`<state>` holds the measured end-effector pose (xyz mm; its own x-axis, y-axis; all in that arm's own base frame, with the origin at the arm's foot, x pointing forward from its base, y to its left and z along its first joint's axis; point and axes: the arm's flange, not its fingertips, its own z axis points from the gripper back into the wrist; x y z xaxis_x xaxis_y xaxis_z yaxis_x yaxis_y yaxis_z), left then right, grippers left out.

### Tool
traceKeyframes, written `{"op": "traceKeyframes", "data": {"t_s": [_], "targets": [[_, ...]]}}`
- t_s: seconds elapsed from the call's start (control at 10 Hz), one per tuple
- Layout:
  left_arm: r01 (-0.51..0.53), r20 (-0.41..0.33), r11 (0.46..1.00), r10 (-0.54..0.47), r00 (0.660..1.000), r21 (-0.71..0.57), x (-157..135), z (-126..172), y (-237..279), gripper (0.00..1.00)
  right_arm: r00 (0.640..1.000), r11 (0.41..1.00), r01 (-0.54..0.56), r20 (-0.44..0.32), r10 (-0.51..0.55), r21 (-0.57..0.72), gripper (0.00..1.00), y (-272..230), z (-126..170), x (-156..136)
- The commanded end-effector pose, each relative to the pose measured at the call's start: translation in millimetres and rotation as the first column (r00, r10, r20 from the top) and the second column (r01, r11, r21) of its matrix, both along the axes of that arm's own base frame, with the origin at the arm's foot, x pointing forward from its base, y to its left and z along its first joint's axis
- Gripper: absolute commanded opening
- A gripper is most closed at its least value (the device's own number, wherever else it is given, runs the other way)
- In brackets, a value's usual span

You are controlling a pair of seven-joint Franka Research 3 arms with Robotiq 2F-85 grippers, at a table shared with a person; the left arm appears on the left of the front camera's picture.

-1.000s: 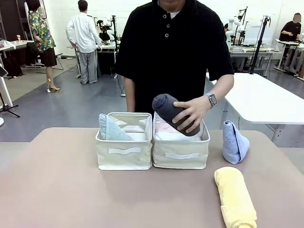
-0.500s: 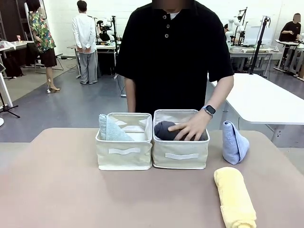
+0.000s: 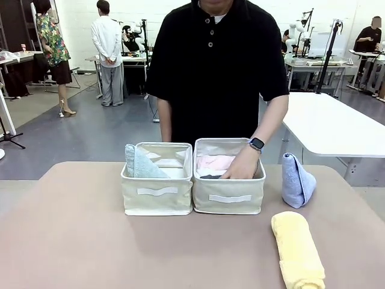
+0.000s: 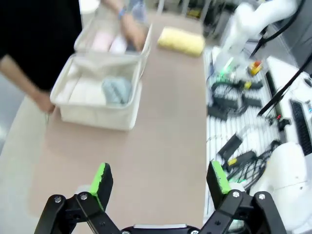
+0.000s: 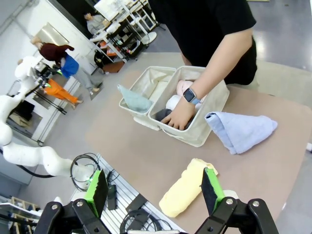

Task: Sort the towels based on their folding style.
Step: Pick up another triangle-folded towel from the table and place it in the left Fabric basket.

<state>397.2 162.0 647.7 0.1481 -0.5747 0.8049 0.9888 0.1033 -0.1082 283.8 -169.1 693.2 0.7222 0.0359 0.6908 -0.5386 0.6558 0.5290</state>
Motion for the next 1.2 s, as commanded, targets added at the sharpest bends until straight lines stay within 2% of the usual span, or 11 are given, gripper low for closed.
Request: {"op": "traceKeyframes", "data": {"t_s": [0.0, 0.1, 0.3, 0.4, 0.5, 0.6, 0.7, 0.8, 1.0, 1.1], "targets": [[-0.027, 0.027, 0.975, 0.034, 0.999, -0.222, -5, 4, 50, 1.00, 1.000, 1.000, -0.014, 0.021, 0.013, 0.025, 1.00, 1, 1, 2], [-0.076, 0.116, 0.973, 0.103, 0.988, -0.218, -27, 18, 67, 1.00, 1.000, 1.000, -0.014, 0.021, 0.013, 0.025, 1.00, 1, 1, 2], [-0.230, 0.326, 0.968, 0.250, 0.911, -0.101, -66, 41, 87, 1.00, 1.000, 1.000, -0.014, 0.021, 0.013, 0.025, 1.00, 1, 1, 2], [-0.261, 0.362, 0.962, 0.270, 0.892, -0.074, -77, 49, 93, 1.00, 1.000, 1.000, -0.014, 0.021, 0.013, 0.025, 1.00, 1, 1, 2], [-0.271, 0.358, 0.962, 0.266, 0.895, -0.037, -80, 53, 96, 1.00, 1.000, 1.000, -0.014, 0.021, 0.013, 0.025, 1.00, 1, 1, 2], [-0.302, 0.324, 0.953, 0.284, 0.902, 0.005, -81, 50, 96, 1.00, 1.000, 1.000, -0.014, 0.021, 0.013, 0.025, 1.00, 1, 1, 2], [-0.243, 0.342, 0.964, 0.266, 0.901, -0.110, -85, 66, 110, 1.00, 1.000, 1.000, 0.000, 0.000, 0.000, 0.000, 1.00, 0, 0, 0], [-0.243, 0.342, 0.964, 0.266, 0.901, -0.110, -85, 66, 110, 1.00, 0.997, 0.983, -0.045, -0.070, 0.033, -0.177, 1.00, 29, -9, 11], [-0.243, 0.342, 0.964, 0.266, 0.901, -0.110, -85, 66, 110, 1.00, 0.967, 0.903, -0.114, -0.255, 0.006, -0.413, 1.00, 94, -41, 52], [-0.243, 0.342, 0.964, 0.266, 0.901, -0.110, -85, 66, 110, 1.00, 0.961, 0.851, -0.126, -0.276, -0.023, -0.510, 1.00, 120, -57, 65]]}}
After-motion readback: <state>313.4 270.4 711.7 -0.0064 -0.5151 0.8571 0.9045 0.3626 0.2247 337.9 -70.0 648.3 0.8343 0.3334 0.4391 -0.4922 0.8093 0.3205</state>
